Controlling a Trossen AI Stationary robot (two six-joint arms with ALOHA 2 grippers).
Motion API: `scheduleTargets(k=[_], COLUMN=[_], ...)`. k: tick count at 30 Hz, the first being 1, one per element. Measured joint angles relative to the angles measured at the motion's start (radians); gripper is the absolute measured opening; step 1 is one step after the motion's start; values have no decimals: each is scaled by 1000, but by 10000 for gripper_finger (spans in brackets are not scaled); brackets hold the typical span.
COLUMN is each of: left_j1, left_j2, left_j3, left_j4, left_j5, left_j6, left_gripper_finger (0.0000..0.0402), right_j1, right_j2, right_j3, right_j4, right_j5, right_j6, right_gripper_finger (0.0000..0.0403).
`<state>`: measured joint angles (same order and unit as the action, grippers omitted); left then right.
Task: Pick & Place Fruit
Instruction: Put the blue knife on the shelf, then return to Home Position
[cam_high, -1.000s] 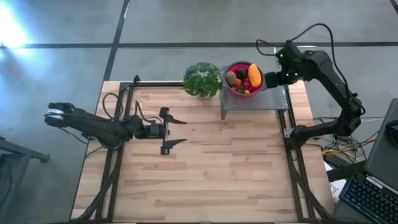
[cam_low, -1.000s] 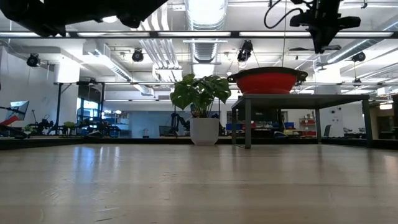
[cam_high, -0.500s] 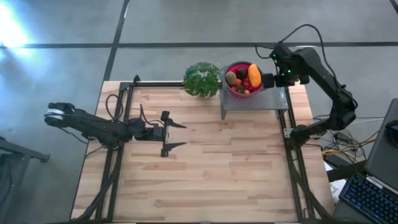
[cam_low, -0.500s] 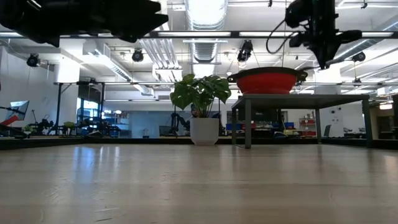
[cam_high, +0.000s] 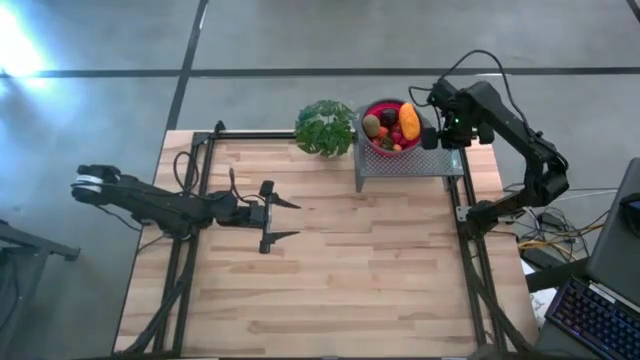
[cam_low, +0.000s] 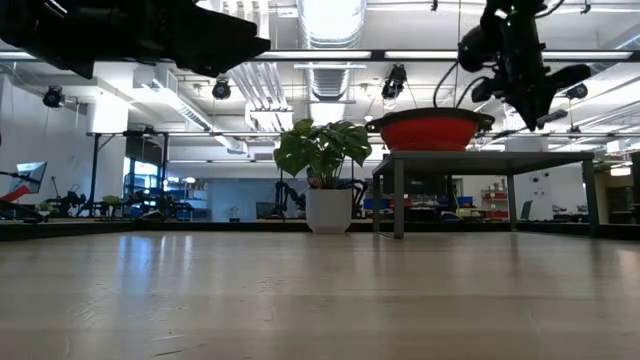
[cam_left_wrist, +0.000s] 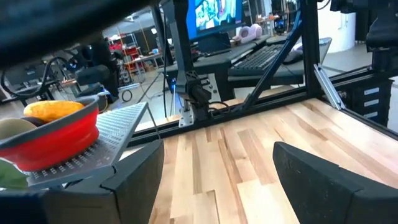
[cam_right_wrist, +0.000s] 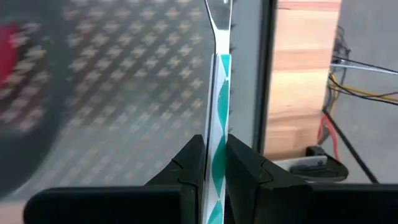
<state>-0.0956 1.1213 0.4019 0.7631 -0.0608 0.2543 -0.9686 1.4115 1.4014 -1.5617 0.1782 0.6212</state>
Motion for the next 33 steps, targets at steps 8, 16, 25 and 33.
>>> scheduleTargets(k=[8, 16, 25, 33], left_j1=[0, 0, 0, 0], left_j2=[0, 0, 0, 0], left_j3=[0, 0, 0, 0], left_j4=[-4, -3, -3, -2], left_j5=[0, 0, 0, 0], left_j6=[0, 0, 0, 0], left_gripper_finger=[305, 305, 305, 305], right_j1=[-3, -6, -7, -7], right_j2=[2, 1, 1, -2], right_j3=[-99, -99, -99, -93], right_j4=[98, 99, 104, 96], right_j5=[-15, -15, -12, -28], right_j6=[-16, -22, -13, -34], right_gripper_finger=[44, 43, 96, 77])
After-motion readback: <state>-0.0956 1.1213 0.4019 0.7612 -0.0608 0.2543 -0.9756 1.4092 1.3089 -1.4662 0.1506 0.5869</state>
